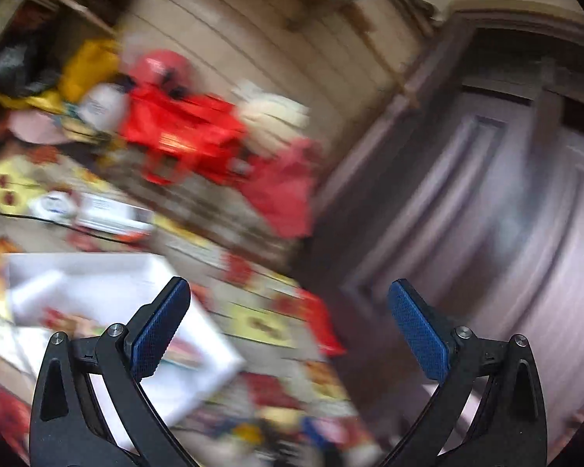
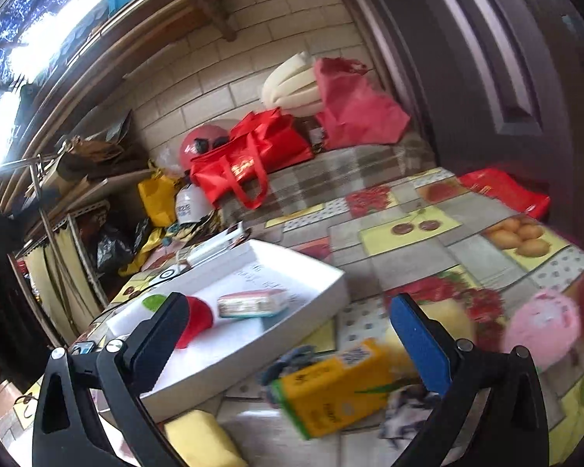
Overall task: Organize soft objects
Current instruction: 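Grasp the yellow-green sponge with the left gripper while the right grasps the cow-print cloth, then carry the sponge and cow-print cloth into the white box and release both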
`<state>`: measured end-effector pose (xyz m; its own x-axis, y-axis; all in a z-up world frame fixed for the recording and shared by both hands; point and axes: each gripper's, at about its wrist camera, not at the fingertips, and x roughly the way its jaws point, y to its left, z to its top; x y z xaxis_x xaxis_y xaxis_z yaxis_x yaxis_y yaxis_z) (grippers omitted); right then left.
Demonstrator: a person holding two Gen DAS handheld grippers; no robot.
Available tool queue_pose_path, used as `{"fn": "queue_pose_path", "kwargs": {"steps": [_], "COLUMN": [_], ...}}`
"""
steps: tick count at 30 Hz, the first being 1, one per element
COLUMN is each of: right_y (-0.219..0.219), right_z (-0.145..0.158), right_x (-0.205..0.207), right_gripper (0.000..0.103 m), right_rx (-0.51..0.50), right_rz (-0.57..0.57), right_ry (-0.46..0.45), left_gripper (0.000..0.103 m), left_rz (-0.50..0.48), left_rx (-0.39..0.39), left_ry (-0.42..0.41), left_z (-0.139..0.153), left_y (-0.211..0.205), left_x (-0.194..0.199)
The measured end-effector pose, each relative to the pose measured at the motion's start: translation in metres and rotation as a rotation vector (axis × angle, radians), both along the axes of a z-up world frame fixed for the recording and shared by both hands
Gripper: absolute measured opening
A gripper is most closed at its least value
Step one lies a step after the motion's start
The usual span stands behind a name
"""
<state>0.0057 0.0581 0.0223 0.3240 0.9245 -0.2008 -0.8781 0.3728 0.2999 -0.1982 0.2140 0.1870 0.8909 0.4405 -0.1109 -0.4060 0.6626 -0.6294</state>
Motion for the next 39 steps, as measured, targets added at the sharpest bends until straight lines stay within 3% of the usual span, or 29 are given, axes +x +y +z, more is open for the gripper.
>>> {"fn": "queue_pose_path", "kwargs": {"steps": [5,7,9,10,12,13,15,19,25,29,32,34,35,36,37,39], "right_y": [-0.03,-0.043,-0.056,-0.062,-0.074,-0.076,-0.077,-0.071,-0.029,-0.002,0.008,0.01,0.009,0.008,0.008,0.001], "right_z": [0.005,0.006,0.008,0.008,0.006,0.004,-0.003,-0.01,-0.023,-0.033,-0.039,-0.042,-0.043,-0.045,-0.047,-0.046], "right_x": [0.018,0.031,0.044,0.051,0.064,0.069,0.079,0.077,0.036,0.036,0.043,0.047,0.048,0.049,0.05,0.051], "right_gripper": [0.103,0.103,0.103,0.103,0.103,0.103,0.103,0.103,0.103,0.102,0.101,0.092,0.079,0.061,0.058,0.047], "right_rx": [0.026,0.03,0.017,0.0,-0.047,-0.065,-0.125,-0.236,-0.468,-0.55,-0.588,-0.604,-0.606,-0.611,-0.62,-0.6], "right_rz": [-0.074,-0.101,-0.12,-0.126,-0.142,-0.142,-0.093,0.028,0.158,0.166,0.164,0.182,0.192,0.209,0.224,0.244], "right_ry": [-0.048,-0.053,-0.054,-0.058,-0.051,-0.042,-0.018,-0.027,-0.209,-0.194,-0.153,-0.126,-0.115,-0.098,-0.083,-0.065], "left_gripper": [0.102,0.102,0.102,0.103,0.102,0.102,0.102,0.102,0.102,0.102,0.102,0.101,0.096,0.074,0.06,0.059], "left_rz": [-0.249,-0.345,-0.373,-0.366,-0.296,-0.261,-0.259,-0.28,-0.315,-0.322,-0.336,-0.36,-0.372,-0.367,-0.37,-0.374], "left_rx": [0.004,0.045,0.12,0.175,0.309,0.333,0.299,0.099,0.184,0.181,0.173,0.169,0.164,0.18,0.204,0.227], "left_ry": [-0.059,-0.024,0.04,0.087,0.282,0.372,0.472,0.591,0.737,0.832,0.845,0.885,0.902,0.911,0.912,0.909], "left_z": [0.051,0.061,0.059,0.053,0.022,0.0,-0.044,-0.133,-0.161,-0.175,-0.183,-0.19,-0.193,-0.192,-0.191,-0.19], "left_y": [-0.034,-0.044,-0.05,-0.053,-0.065,-0.068,-0.068,-0.054,-0.067,-0.064,-0.061,-0.062,-0.061,-0.062,-0.064,-0.067], "left_x": [0.027,0.034,0.035,0.034,0.037,0.038,0.042,0.04,0.057,0.076,0.084,0.093,0.096,0.097,0.097,0.094]}}
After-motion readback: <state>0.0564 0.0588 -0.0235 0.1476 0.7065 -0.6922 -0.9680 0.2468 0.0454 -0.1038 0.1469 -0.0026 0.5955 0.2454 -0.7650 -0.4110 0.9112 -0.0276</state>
